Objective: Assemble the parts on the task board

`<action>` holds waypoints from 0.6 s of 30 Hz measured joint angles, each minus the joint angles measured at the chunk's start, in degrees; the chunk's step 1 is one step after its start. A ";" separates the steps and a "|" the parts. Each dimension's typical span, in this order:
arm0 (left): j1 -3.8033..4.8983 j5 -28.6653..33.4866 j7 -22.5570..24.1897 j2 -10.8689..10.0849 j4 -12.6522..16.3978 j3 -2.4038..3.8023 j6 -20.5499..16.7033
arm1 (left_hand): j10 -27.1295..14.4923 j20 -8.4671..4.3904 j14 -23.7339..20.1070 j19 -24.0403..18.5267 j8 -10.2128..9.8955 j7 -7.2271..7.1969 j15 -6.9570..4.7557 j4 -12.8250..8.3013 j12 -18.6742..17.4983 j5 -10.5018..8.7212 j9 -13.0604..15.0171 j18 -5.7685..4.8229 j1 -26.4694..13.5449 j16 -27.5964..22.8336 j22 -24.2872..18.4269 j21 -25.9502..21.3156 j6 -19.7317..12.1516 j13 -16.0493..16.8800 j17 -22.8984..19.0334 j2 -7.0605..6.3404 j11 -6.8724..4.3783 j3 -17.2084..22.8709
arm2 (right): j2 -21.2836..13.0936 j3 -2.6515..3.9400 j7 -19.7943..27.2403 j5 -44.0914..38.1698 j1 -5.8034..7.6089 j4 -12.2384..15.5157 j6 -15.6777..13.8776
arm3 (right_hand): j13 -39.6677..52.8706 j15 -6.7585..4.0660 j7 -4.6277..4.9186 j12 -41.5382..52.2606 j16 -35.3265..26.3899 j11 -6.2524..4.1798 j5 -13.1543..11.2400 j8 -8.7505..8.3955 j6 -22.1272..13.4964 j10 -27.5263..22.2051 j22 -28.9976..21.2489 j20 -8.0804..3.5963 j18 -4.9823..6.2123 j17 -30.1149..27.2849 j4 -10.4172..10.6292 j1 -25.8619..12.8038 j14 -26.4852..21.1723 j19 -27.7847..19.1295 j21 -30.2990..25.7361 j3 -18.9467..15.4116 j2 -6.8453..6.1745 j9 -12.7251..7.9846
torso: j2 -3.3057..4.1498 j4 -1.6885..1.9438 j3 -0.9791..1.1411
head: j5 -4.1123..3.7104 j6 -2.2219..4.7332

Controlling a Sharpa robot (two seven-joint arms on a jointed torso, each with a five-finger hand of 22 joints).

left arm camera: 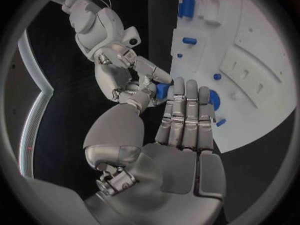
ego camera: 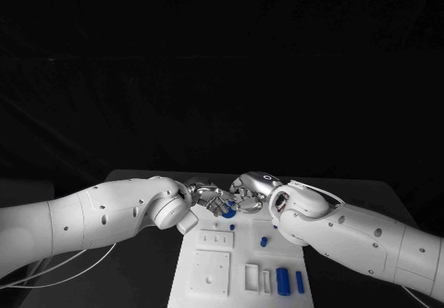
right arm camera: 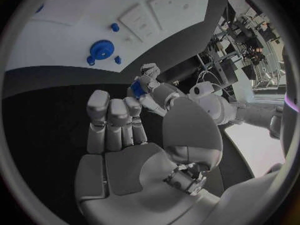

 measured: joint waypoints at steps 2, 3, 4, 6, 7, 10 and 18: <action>0.00 0.01 0.00 0.01 0.00 0.00 -0.02 | 0.28 -0.01 0.00 0.01 0.00 -0.04 0.00 -0.50 0.00 -0.11 -0.01 -0.01 0.22 0.01 0.00 0.00 0.05 0.00 -0.12 0.22 -0.06 0.41 | 0.00 -0.02 -0.05 -0.01 0.00 0.00 0.07 | 0.00 0.00 0.00 0.00 0.00 0.00 0.00 -0.02 0.00 0.00 0.00 0.00 0.00 0.00 0.00 0.00 0.00 0.00 0.00 0.00 0.00 0.00 | 0.00 -0.01 0.01 | 0.02 0.00; 0.00 0.01 0.00 0.02 0.00 0.00 -0.02 | 0.47 -0.21 0.00 0.21 -0.02 -0.05 0.00 -0.34 0.00 -2.41 -0.05 -0.22 0.35 0.36 0.00 0.00 0.30 0.00 -0.35 0.35 -0.10 2.39 | 0.00 -0.02 -0.07 -0.01 0.00 0.00 0.09 | 0.00 0.00 0.00 0.00 0.00 0.00 0.00 -0.04 0.00 0.00 0.00 0.00 -0.01 0.00 0.00 0.00 0.00 -0.01 0.00 0.00 0.00 0.00 | 0.00 -0.02 0.02 | 0.03 0.01; 0.00 0.01 0.01 0.02 0.01 0.00 -0.02 | 0.48 -0.31 0.00 0.31 -0.08 -0.04 0.00 -0.12 0.00 -3.17 -0.09 -0.32 0.35 0.36 0.00 0.00 0.45 0.00 -0.46 0.35 -0.10 3.50 | 0.00 -0.02 -0.09 -0.02 -0.01 0.00 0.12 | 0.00 0.01 0.00 0.00 0.00 0.00 0.00 -0.05 0.00 0.00 0.00 0.00 -0.01 0.00 0.00 0.00 -0.01 -0.01 0.00 0.00 0.00 0.00 | 0.00 -0.02 0.02 | 0.05 0.02; 0.00 0.02 0.02 0.01 0.03 0.00 -0.02 | 0.48 -0.31 0.00 0.31 -0.19 -0.04 0.00 0.05 0.05 -3.56 -0.09 -0.32 0.35 0.36 0.00 0.00 0.45 0.00 -0.58 0.35 -0.10 4.61 | 0.00 -0.02 -0.11 -0.02 0.00 -0.02 0.14 | 0.00 0.01 0.00 0.00 0.00 0.00 0.02 -0.05 0.00 0.00 0.00 0.01 0.00 0.00 0.00 0.00 -0.01 -0.01 0.00 0.00 0.00 0.00 | 0.00 -0.04 0.02 | 0.07 0.03; 0.00 0.02 0.03 -0.01 0.05 0.00 -0.02 | 0.48 -0.31 0.00 0.31 -0.23 -0.05 0.00 0.04 0.22 -3.59 -0.09 -0.32 0.34 0.36 0.00 0.00 0.46 0.00 -0.64 0.34 -0.10 5.06 | 0.01 -0.02 -0.12 -0.03 0.00 -0.04 0.16 | 0.00 0.01 0.01 0.00 0.00 0.00 0.22 -0.04 -0.01 0.00 0.00 0.01 0.00 0.00 0.00 0.00 -0.01 -0.01 0.00 0.00 0.00 0.00 | 0.00 -0.04 0.02 | 0.07 0.05; -0.01 0.02 0.05 -0.09 0.15 0.00 -0.02 | 0.75 -0.30 0.00 0.31 -0.49 -0.18 0.00 -0.30 0.22 -3.59 -0.09 -0.32 0.49 0.63 -0.01 0.00 0.97 0.08 -0.77 0.40 -0.29 6.36 | 0.01 -0.05 -0.13 -0.03 0.00 -0.07 0.20 | 0.00 0.01 0.01 0.00 0.00 0.00 0.23 0.16 -0.01 0.00 0.00 0.02 0.00 -0.01 0.00 0.00 -0.01 -0.02 0.00 0.00 0.00 0.01 | 0.00 -0.05 0.02 | 0.08 0.07; -0.04 0.02 0.04 -0.26 0.30 0.01 0.04 | 1.97 -0.30 0.31 0.30 0.21 -0.27 -0.32 -1.30 0.98 -3.47 -0.03 -0.32 1.07 1.85 -0.01 0.24 1.69 0.44 -0.85 0.53 -0.78 8.89 | -0.01 -0.06 -0.11 -0.03 0.00 -0.13 0.23 | -0.01 0.02 0.09 0.00 0.00 0.00 0.23 0.31 -0.09 0.00 0.00 0.09 0.00 -0.01 0.00 0.00 -0.01 -0.09 0.00 -0.01 0.00 0.13 | 0.00 -0.05 -0.01 | -0.01 0.07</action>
